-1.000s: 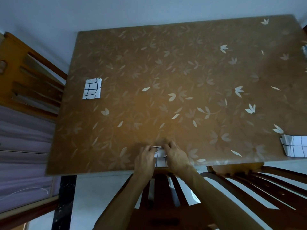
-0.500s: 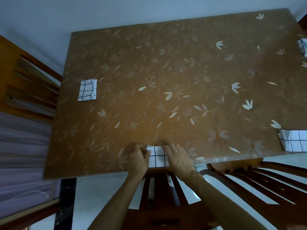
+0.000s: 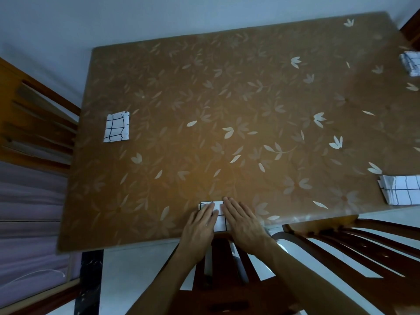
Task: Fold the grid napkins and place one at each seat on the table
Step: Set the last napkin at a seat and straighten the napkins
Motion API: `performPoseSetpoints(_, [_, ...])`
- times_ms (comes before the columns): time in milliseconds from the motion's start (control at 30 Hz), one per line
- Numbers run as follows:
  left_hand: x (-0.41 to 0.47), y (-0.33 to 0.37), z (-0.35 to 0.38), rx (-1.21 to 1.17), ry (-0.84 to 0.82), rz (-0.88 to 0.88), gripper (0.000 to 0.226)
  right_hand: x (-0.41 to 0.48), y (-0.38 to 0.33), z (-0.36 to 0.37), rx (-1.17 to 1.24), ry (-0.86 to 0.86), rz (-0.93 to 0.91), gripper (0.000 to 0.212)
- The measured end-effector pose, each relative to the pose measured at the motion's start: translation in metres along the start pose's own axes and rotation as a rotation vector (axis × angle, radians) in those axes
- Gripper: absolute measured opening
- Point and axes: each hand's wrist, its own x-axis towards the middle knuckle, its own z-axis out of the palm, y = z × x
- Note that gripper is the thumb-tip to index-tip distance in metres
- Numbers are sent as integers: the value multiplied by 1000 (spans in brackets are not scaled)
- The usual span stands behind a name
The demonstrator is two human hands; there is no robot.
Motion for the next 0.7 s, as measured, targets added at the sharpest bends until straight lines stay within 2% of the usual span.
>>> performPoseSetpoints(67, [-5,-2,-8,16,-17,-38,59,-3,4,-4,-6,70,15,72])
performPoseSetpoints(133, [-10,-6,-14,36,8,-60,49,-3,7,-3,2,95,68,66])
performPoseSetpoints(167, [-13,-10,-15,46,5,-73,45,-2,6,-6,19,74,92,71])
performPoseSetpoints(233, [-14,-14,-22,18,-14,-99,49,4,0,-13,49,5,142,95])
performPoseSetpoints(267, [-14,-15,-26,-27,-13,-128,50,7,-6,-19,42,-27,151,98])
performPoseSetpoints(333, [-12,-18,-38,-135,-36,-201,43,14,-21,-33,96,-61,159,82])
performPoseSetpoints(400, [-13,-27,-46,-211,-45,-281,41,20,-34,-54,133,-20,150,73])
performPoseSetpoints(700, [-73,-104,-95,-212,-35,-391,24,44,-117,-97,171,0,128,37])
